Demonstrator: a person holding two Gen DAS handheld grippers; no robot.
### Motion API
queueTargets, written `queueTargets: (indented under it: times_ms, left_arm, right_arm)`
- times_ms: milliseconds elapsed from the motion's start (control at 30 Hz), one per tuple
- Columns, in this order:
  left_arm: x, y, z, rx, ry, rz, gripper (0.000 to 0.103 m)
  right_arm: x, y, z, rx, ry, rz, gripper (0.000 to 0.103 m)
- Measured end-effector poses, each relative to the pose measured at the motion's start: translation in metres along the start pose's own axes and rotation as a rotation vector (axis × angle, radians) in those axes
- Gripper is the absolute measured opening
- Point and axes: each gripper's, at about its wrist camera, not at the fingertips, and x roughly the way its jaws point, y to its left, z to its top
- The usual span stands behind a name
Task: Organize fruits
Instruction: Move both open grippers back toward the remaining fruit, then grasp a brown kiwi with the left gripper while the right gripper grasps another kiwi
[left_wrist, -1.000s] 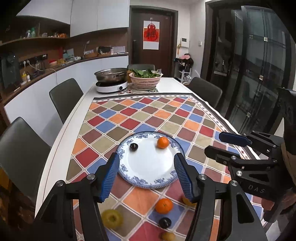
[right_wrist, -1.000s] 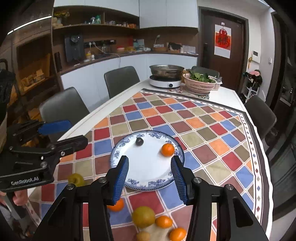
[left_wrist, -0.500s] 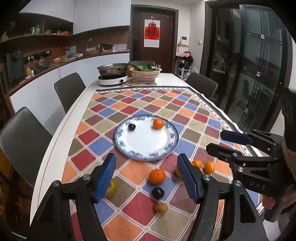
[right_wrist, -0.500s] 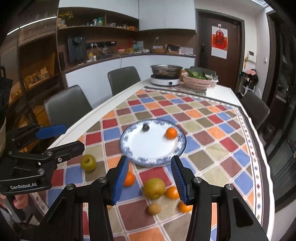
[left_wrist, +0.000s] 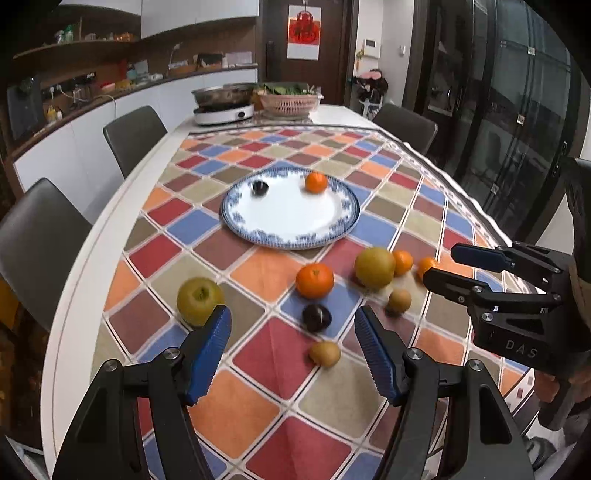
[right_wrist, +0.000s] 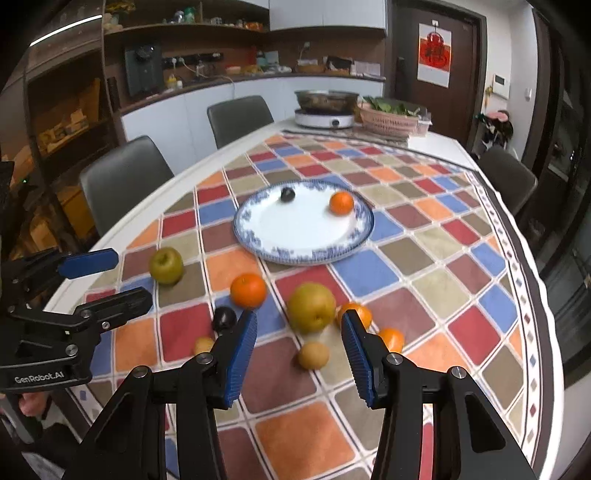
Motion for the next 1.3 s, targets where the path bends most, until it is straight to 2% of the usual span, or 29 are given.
queueTargets:
  times_ms: [467,867,933,1167,1233,1300]
  left_arm:
    - [0.037,-0.006,-0.029,0.049,0.093,-0.037,0.069]
    - [0.063,-0.013,-0.038,0.072,0.140,-0.099,0.067]
    - [0.065,-0.014,-0.038,0.074,0.142,-0.110,0.061]
    - [0.074,-0.016,-0.035,0.078,0.157,-0.134,0.048]
    - [0.077,-0.015,-0.035,0.072,0.163,-0.141,0.040]
    - [0.080,-0.013,-0.035,0.059,0.175,-0.153,0.035]
  right_arm:
    - [0.036,-0.008,-0.027,0.019,0.123,0.004,0.049]
    - [0.057,-0.013,-0.040,0.023,0.178,0.021,0.048]
    - [0.059,-0.014,-0.039,0.023,0.177,0.025,0.048]
    - [0.070,-0.016,-0.036,0.037,0.189,0.040,0.047]
    - [0.074,-0.017,-0.035,0.040,0.193,0.038,0.042]
    - [0.076,-0.018,-0.034,0.044,0.197,0.039,0.042]
